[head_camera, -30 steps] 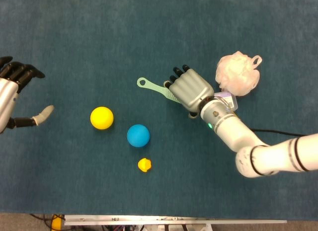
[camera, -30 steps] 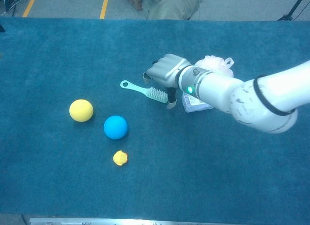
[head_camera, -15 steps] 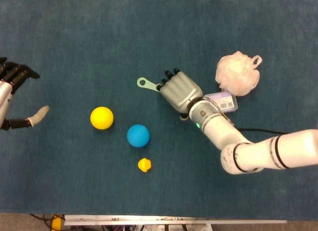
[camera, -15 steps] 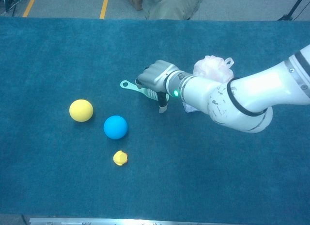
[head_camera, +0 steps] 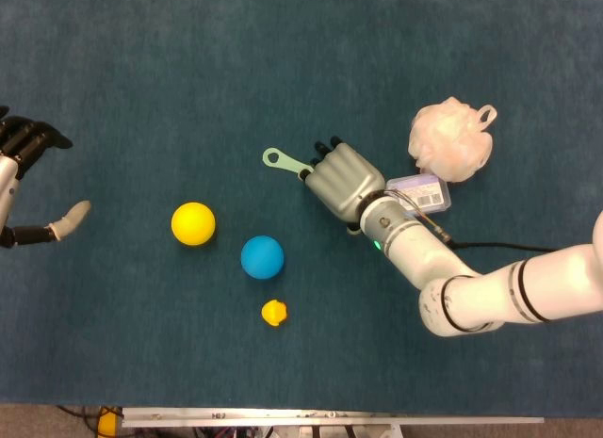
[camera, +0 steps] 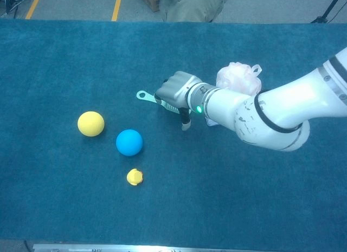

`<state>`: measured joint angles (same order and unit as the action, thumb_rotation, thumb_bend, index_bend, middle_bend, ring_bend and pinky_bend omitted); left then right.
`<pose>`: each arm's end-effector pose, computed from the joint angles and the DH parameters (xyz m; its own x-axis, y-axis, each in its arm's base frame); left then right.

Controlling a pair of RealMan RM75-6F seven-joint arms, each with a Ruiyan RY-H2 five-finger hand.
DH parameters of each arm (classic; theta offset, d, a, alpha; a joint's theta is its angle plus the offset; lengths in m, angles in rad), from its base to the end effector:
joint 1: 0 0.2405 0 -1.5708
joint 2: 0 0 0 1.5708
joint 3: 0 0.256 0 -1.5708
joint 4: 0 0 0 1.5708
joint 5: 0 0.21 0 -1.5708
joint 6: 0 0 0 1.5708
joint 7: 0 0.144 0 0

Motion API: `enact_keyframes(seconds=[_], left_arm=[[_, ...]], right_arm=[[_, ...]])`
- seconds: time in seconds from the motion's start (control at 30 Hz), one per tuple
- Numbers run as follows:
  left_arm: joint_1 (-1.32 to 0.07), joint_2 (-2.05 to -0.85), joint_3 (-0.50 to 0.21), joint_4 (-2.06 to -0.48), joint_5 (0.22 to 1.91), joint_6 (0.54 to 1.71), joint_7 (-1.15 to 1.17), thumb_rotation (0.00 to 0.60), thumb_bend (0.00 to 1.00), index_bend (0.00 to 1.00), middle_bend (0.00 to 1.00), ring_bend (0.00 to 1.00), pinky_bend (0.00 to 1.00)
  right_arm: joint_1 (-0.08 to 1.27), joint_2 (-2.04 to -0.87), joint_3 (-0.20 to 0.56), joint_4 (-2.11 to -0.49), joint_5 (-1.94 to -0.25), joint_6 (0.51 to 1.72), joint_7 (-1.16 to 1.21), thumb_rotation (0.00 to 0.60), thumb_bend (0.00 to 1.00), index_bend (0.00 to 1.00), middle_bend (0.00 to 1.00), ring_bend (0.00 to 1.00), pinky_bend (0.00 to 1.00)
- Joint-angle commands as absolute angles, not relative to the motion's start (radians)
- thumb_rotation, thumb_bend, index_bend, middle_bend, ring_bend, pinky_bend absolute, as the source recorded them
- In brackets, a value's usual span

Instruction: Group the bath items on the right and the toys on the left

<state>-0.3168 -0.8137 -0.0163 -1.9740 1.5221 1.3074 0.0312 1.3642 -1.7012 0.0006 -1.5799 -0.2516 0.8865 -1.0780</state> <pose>-0.2184 0.2217 0.1882 0.4139 0.1241 0.9018 0.8915 -0.2558 -0.3739 -0.0381 -0.3179 -0.1059 0.8830 -0.3084 0.3538 -0.4661 -0.6642 0.5845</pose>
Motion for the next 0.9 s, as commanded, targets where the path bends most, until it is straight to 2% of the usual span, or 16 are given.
enact_keyframes(seconds=[0.03, 0.5, 0.9], left_arm=[[-0.315, -0.814, -0.018, -1.974, 1.525, 1.307, 0.030, 0.284, 0.24, 0.28, 0.27, 0.19, 0.12], [-0.317, -0.827, -0.027, -1.981, 1.542, 1.291, 0.039, 0.281, 0.24, 0.28, 0.27, 0.19, 0.12], [-0.324, -0.842, -0.035, -1.994, 1.545, 1.274, 0.060, 0.282, 0.24, 0.28, 0.26, 0.19, 0.11]], right_arm=[[1.367, -1.683, -0.017, -1.607, -0.255, 0.897, -1.082, 0.539, 0.00, 0.24, 0.31, 0.09, 0.17], [1.303, -1.530, -0.144, -1.806, -0.408, 0.904, -1.014, 0.535, 0.00, 0.24, 0.31, 0.09, 0.17], [1.240, -1.421, -0.232, -1.894, -0.546, 0.908, -0.940, 0.532, 0.00, 0.24, 0.31, 0.09, 0.17]])
